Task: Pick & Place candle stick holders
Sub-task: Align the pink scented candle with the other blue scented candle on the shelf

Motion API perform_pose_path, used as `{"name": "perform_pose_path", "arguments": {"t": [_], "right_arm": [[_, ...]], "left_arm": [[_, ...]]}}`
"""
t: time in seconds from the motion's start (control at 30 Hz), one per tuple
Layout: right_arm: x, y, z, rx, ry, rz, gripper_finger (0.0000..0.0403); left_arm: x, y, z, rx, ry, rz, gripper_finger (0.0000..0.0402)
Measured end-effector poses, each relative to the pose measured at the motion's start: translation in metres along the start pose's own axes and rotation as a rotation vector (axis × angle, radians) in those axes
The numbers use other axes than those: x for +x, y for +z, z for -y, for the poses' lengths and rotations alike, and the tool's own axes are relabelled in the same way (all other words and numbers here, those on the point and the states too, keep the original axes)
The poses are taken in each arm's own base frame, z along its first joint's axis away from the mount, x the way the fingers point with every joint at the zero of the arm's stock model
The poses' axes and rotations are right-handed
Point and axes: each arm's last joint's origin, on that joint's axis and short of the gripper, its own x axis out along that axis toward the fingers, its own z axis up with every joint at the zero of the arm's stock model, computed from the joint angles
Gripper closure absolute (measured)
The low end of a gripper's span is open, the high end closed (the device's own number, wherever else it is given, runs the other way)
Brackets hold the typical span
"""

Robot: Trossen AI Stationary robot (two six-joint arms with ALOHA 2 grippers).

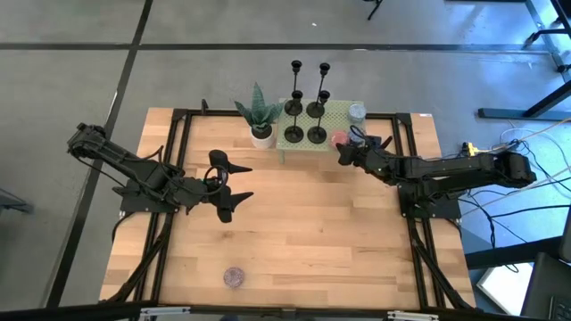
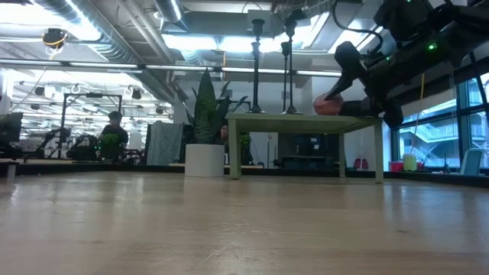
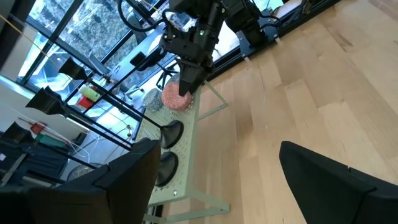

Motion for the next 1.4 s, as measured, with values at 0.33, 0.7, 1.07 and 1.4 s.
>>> {"name": "perform_pose_path", "arguments": {"t": [0.33, 0.7, 1.07, 1.4], "right_arm": [[0.002, 0.001, -0.006, -0.007, 0.065, 0.006, 0.0171], [0.002, 0.0, -0.007, -0.009, 0.1, -0.048, 0.0171], [-0.007, 0.009, -0.018, -0.145, 0.249, -0.046, 0.0171], [-0.02, 0.015, -0.038, -0.145, 0.592, -0.114, 0.0171]], "left_arm": [[0.0, 0.0, 0.0, 0.0, 0.0, 0.0, 0.0075], [0.0, 0.0, 0.0, 0.0, 0.0, 0.0, 0.0075], [0.0, 0.0, 0.0, 0.0, 0.0, 0.0, 0.0075], [0.0, 0.0, 0.0, 0.0, 0.0, 0.0, 0.0075]]}}
